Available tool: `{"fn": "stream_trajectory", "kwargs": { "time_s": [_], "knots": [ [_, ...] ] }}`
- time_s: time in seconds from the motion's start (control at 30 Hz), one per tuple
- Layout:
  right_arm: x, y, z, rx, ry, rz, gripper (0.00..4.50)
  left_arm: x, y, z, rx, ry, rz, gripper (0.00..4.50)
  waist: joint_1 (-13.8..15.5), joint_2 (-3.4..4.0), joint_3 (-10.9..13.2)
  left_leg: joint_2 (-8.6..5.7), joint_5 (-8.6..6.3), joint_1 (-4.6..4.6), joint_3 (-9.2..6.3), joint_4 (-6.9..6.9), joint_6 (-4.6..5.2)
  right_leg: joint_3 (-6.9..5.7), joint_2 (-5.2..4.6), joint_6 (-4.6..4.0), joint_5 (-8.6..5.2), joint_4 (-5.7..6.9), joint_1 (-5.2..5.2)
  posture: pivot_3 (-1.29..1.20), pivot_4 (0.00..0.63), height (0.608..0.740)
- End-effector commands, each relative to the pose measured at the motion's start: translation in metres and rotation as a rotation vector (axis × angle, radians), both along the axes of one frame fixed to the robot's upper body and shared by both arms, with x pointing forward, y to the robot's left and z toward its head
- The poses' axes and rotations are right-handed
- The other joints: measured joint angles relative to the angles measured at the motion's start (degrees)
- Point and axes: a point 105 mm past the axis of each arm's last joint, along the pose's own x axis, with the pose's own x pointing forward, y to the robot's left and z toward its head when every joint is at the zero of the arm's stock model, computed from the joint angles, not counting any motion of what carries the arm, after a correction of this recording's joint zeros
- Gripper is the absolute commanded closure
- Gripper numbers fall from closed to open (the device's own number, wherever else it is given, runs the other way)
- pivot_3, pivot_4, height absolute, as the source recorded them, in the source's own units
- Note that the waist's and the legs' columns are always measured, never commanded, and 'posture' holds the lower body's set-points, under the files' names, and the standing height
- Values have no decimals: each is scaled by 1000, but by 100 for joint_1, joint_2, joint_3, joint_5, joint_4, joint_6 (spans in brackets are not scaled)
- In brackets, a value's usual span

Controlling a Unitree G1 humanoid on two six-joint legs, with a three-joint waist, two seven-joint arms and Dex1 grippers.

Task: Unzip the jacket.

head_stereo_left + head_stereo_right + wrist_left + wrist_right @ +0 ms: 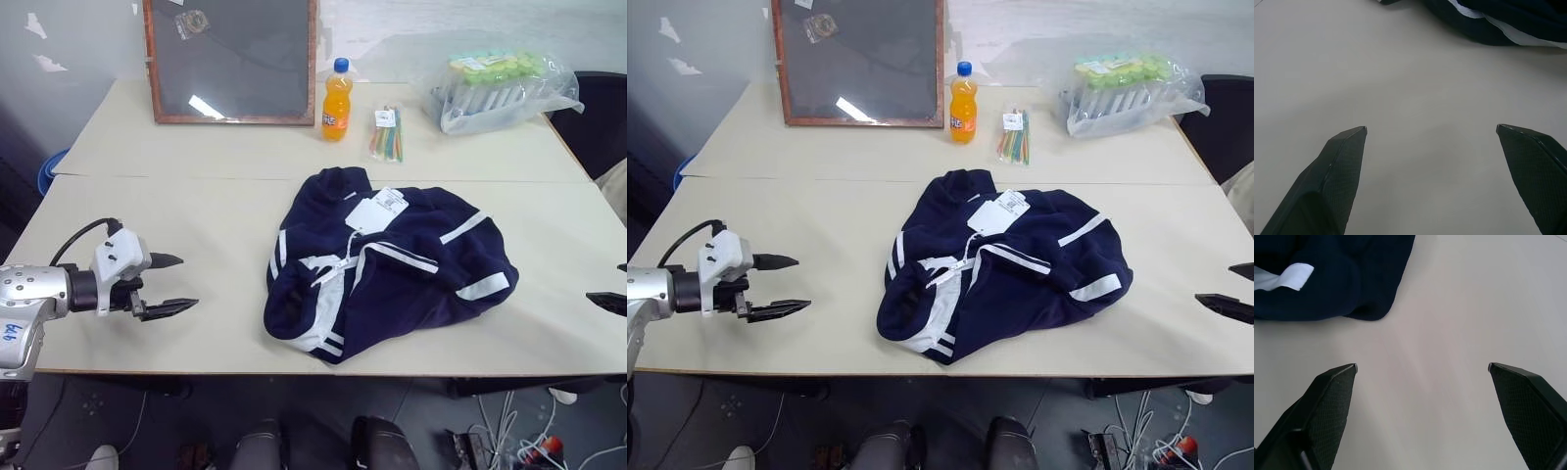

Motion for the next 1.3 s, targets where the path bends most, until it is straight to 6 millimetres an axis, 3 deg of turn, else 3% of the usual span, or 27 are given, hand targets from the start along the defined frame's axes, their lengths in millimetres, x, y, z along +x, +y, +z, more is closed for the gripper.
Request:
{"fn": "stream_trajectory", "kwargs": {
  "time_s": [0.03, 0.4, 0.57, 0.7, 0.83, 1.03, 1.3],
  "knots": [
    [2, 0, 5, -14, -25, 3, 0, 1, -2, 7, -7, -13, -5, 25, 4, 0, 0, 0, 0, 0, 0, 0, 0, 0, 0, 0, 0, 0, 0, 0, 150, 740],
    [1, 2, 11, 6, -33, 10, 0, -4, -19, 14, -80, 23, -73, 25, 4, 0, 0, 0, 0, 0, 0, 0, 0, 0, 0, 0, 0, 1, 0, 0, 150, 740],
    [5, 10, 17, -60, -39, 59, 0, -17, -54, 31, -161, 50, -216, 25, 15, 0, 0, 1, 0, -1, -2, 4, 0, 1, 0, 0, 0, 3, 1, 0, 150, 740],
    [8, 24, 8, -264, -17, 188, 0, -27, -91, 32, -111, 40, -388, 25, 17, 1, 0, 0, 0, 1, -1, 4, 0, 4, 1, 0, 0, 4, 1, 0, 150, 740],
    [11, 36, -9, -513, 13, 356, 0, -28, -131, 24, -44, 9, -557, 25, 35, 1, 0, -30, 0, 0, -1, 8, 0, 4, 1, 0, 0, 4, 2, 0, 150, 740],
    [31, 57, -17, -642, -33, 504, 0, -27, -178, 7, 58, -14, -786, 25, 16, 3, -1, -32, 1, 0, -3, 9, -1, 3, 2, 1, 0, 6, 2, 0, 150, 740],
    [52, 76, -21, -723, -63, 610, 0, -36, -211, -20, 138, 60, -1006, 25, 26, 4, -2, -32, 1, -6, -5, 15, 0, 0, 3, 1, 0, 4, 1, 0, 150, 740]
  ]
}}
